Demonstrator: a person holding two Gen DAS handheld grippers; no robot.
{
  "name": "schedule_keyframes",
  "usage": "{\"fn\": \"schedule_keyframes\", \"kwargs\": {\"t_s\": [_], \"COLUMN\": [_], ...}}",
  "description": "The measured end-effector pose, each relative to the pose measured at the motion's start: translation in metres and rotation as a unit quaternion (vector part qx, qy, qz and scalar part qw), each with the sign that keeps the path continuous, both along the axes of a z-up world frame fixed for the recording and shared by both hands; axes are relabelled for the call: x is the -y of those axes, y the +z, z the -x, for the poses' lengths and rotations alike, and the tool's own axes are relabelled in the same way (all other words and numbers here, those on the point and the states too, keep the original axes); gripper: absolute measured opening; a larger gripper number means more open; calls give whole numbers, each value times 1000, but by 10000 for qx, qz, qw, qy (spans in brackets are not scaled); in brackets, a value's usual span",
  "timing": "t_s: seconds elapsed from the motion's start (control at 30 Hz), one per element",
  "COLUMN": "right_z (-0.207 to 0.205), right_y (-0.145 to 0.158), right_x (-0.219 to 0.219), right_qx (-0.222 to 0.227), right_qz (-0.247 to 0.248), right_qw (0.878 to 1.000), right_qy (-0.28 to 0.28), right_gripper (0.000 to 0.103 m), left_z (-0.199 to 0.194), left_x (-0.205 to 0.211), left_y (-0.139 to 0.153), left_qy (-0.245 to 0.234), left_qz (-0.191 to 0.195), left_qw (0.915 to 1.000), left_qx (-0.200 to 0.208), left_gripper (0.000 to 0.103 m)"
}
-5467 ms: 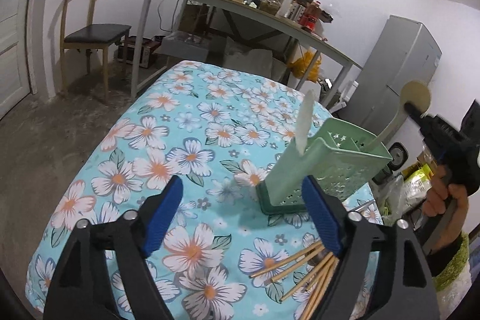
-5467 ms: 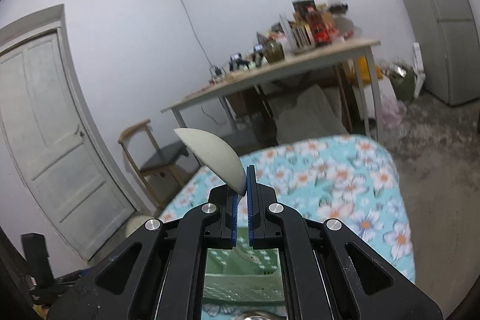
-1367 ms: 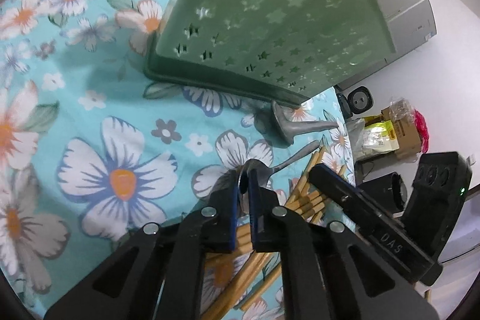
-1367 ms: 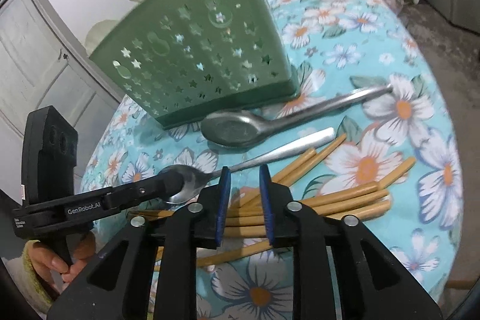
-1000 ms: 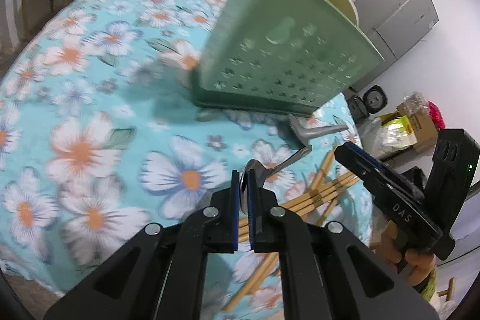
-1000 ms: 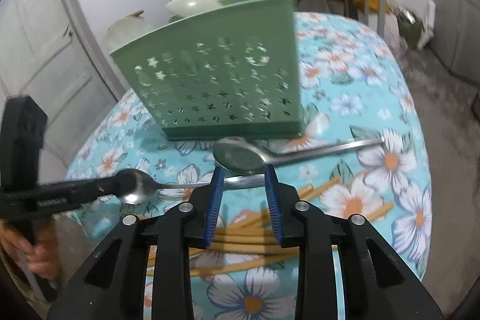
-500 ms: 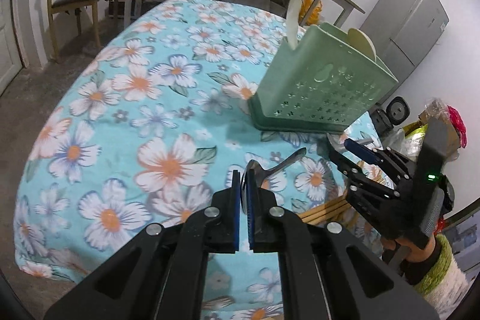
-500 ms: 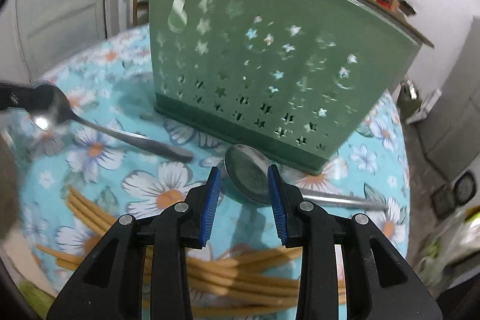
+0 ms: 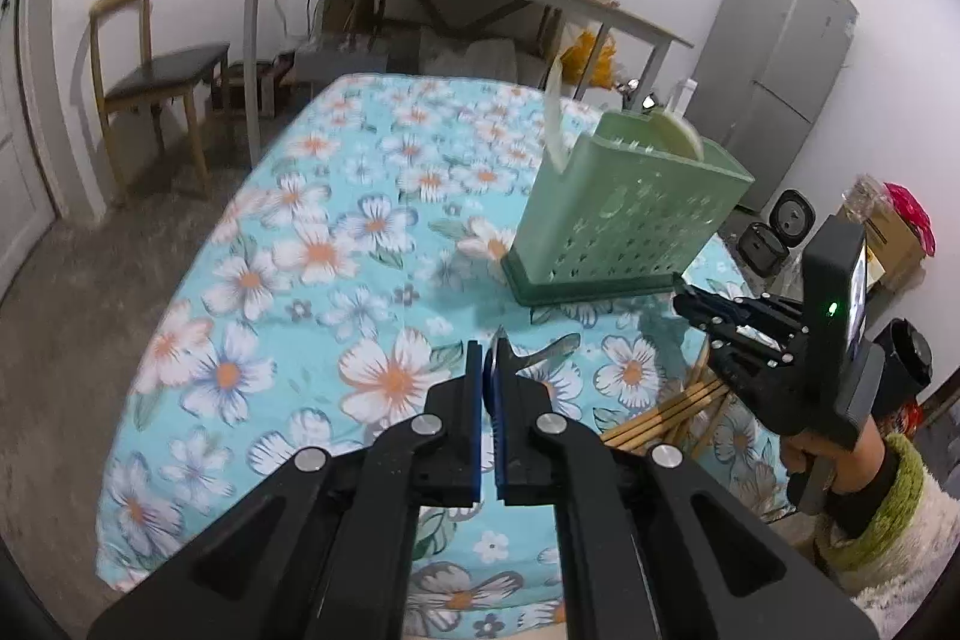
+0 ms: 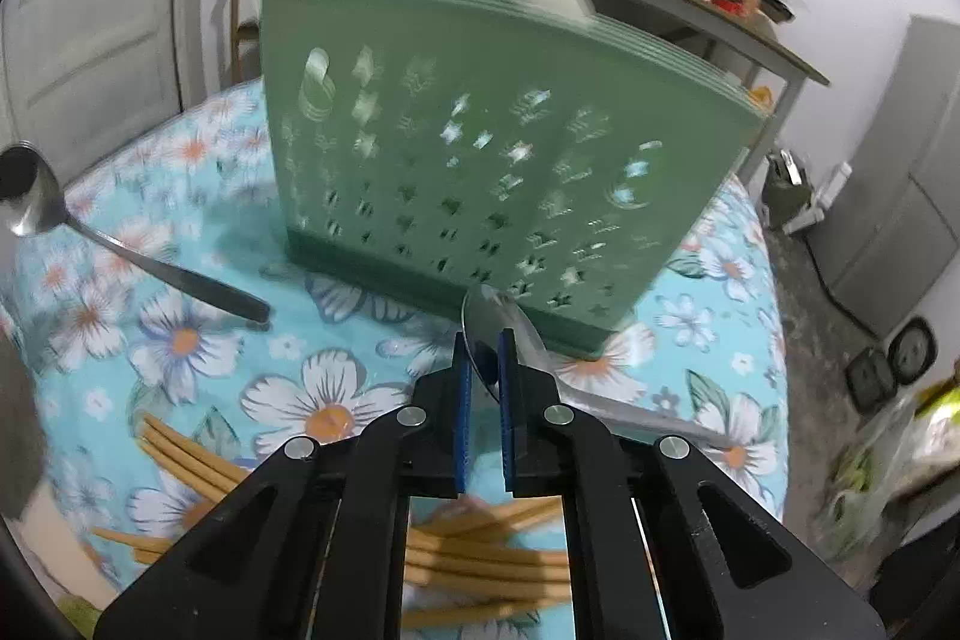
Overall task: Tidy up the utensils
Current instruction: 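Close the left gripper on a metal spoon while the right gripper grasps another spoon, then lift both held metal spoons and carry them over the green holder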
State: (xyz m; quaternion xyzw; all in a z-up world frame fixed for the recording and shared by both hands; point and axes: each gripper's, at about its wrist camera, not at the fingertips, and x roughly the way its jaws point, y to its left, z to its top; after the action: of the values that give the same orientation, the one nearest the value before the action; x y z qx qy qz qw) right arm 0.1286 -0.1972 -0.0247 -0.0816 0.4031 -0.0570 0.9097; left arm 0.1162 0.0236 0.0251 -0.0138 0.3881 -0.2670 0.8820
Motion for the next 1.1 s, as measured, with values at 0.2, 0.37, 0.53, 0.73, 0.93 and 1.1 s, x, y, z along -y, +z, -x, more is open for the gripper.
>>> {"fn": "schedule_keyframes", "kwargs": {"t_s": [0.2, 0.37, 0.53, 0.73, 0.93, 1.1], "right_z": [13, 19, 25, 31, 34, 36], "right_y": [26, 33, 31, 34, 36, 37], "right_x": [18, 23, 21, 30, 35, 37], "right_qx": [372, 530, 595, 713, 810, 859], "right_qz": [-378, -574, -670, -864, -984, -1055], "right_qw": [9982, 9963, 9953, 9930, 9912, 9901], "right_qy": [-279, -366, -356, -365, -350, -340], "right_gripper": [4, 4, 4, 4, 4, 4], "left_z": [5, 8, -2, -32, -62, -84], "left_x": [-17, -18, 0, 34, 68, 93], "left_y": [44, 99, 127, 125, 109, 95], "left_qy": [-125, -283, -431, -512, -632, -704], "left_qz": [368, 477, 255, -323, -897, -1230], "left_qw": [9983, 9903, 9830, 9843, 9845, 9836], "left_qx": [434, 1275, 1765, 1657, 1366, 1115], "left_gripper": [2, 2, 2, 2, 2, 2]}}
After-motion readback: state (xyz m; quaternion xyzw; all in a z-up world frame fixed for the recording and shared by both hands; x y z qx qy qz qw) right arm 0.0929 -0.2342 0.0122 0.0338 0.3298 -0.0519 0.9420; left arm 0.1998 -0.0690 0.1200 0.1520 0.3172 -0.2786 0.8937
